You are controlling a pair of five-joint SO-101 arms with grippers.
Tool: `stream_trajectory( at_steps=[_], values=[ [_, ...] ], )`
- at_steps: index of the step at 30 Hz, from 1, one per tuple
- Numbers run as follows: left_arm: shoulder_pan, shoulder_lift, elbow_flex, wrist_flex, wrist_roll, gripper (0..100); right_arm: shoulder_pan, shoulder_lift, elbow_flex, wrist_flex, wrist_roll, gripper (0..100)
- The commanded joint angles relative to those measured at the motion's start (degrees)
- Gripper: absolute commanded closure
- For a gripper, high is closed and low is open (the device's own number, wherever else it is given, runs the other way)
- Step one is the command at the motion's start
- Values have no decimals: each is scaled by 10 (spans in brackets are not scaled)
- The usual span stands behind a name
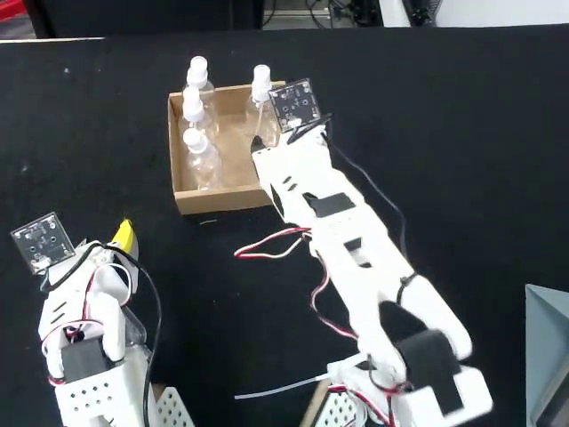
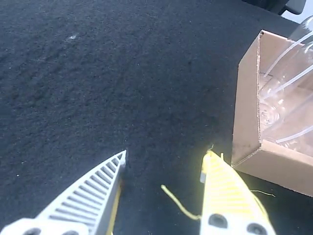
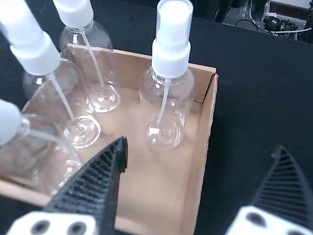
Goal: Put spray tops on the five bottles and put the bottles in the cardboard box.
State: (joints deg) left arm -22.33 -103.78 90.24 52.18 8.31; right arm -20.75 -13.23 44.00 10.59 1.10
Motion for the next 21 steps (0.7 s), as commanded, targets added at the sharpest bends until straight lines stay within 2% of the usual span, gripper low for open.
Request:
stream_trajectory(
  at_steps=[1,7,16,21],
  values=[
    [-7,-7,-4,-13,-4,765,11,-80,-5,64,-2,624],
    [-20,-7,-20,-15,-4,765,11,-169,-5,180,-2,624],
    [-103,-7,-84,-11,-5,764,-11,-266,-6,292,-4,624],
    [-167,-7,-109,-11,-48,764,-48,-306,-8,335,-5,627]
  ],
)
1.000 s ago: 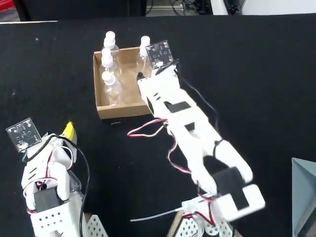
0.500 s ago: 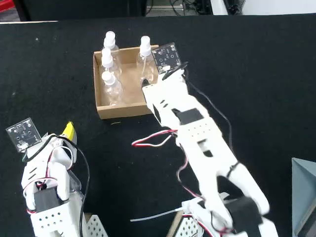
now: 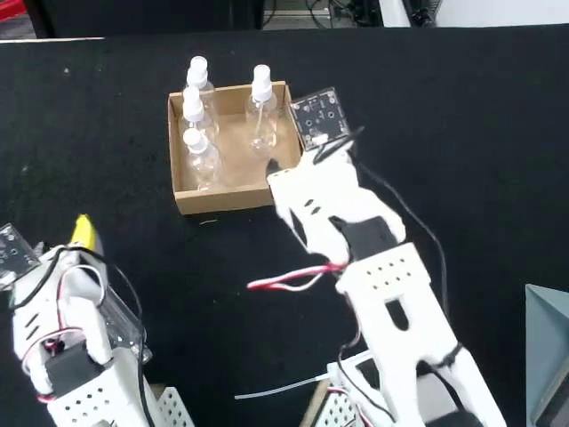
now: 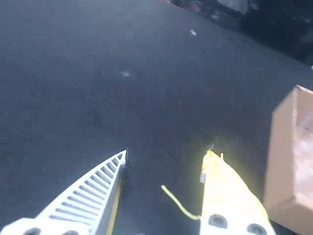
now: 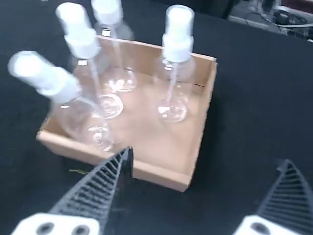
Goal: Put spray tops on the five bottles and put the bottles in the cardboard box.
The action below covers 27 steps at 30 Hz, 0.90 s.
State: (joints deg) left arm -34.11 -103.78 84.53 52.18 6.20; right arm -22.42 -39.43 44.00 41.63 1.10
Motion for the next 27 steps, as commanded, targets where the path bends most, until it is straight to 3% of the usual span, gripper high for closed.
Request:
stream_trajectory(
  at_steps=[1,5,11,27],
  values=[
    [-64,-7,-54,-11,-29,764,-43,-49,-15,40,-5,639],
    [-122,-7,-48,-11,-29,764,-96,-64,-54,106,-6,716],
    [-216,-7,-36,27,-28,764,-205,-56,-106,175,-30,726],
    [-384,-7,-1,55,-25,764,-406,137,-218,184,-38,725]
  ],
)
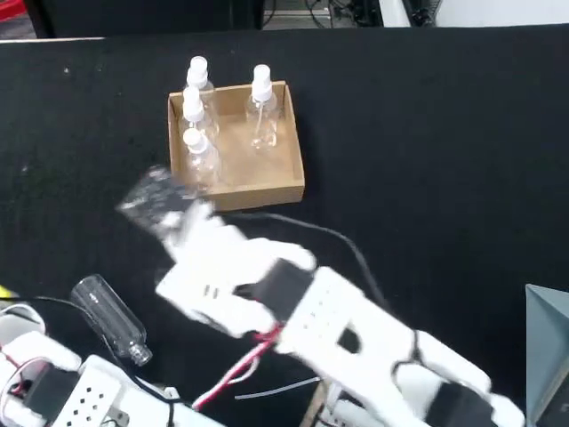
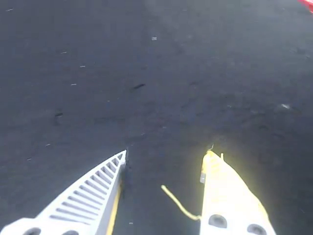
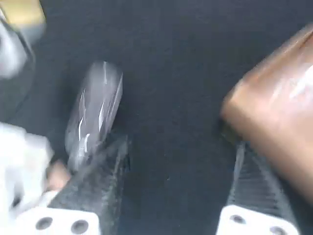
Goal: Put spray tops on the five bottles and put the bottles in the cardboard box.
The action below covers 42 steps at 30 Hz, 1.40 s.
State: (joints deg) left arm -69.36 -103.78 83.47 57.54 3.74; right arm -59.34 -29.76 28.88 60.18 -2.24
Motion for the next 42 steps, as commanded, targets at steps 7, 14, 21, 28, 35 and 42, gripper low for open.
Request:
stream_trajectory(
  at_steps=[7,14,21,28,35,42],
  values=[
    [-40,-7,43,1,-1,764,-71,168,-160,-2,-4,725],
    [-94,-7,44,-3,0,764,-90,268,-217,-39,-32,725],
    [-134,-8,44,-3,0,764,-99,343,-218,-118,-28,725],
    [-136,-8,44,-4,0,764,-102,393,-249,-131,-26,725],
    [-137,-8,44,-4,0,764,-102,451,-299,-131,9,725],
    [-137,-8,44,-4,0,764,-103,516,-334,-131,9,725]
  ],
)
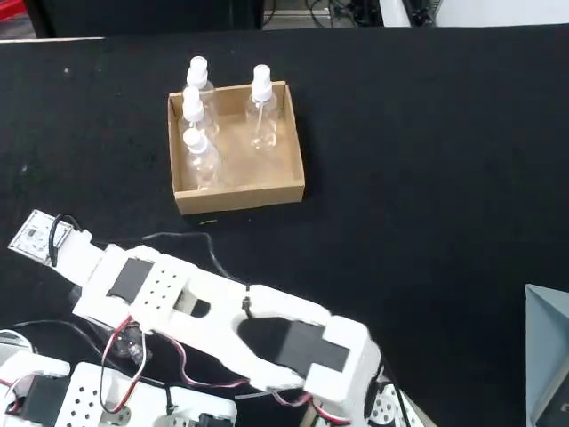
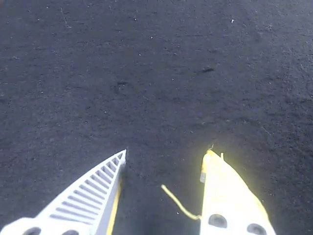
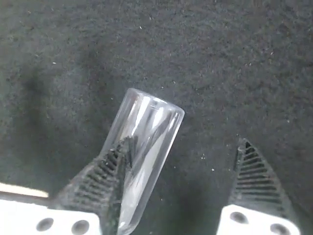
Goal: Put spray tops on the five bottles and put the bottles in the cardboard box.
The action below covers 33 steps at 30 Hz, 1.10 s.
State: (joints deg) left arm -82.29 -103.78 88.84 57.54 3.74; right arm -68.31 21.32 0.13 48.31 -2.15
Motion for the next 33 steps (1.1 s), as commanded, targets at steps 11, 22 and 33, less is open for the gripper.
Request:
stream_trajectory(
  at_steps=[11,22,33],
  values=[
    [-7,-8,-9,-2,-1,764,-13,65,-83,24,8,725],
    [-7,-8,-9,-2,-1,764,-11,66,-137,142,8,725],
    [-7,-8,-9,-2,-1,764,-11,80,-167,197,4,725]
  ],
)
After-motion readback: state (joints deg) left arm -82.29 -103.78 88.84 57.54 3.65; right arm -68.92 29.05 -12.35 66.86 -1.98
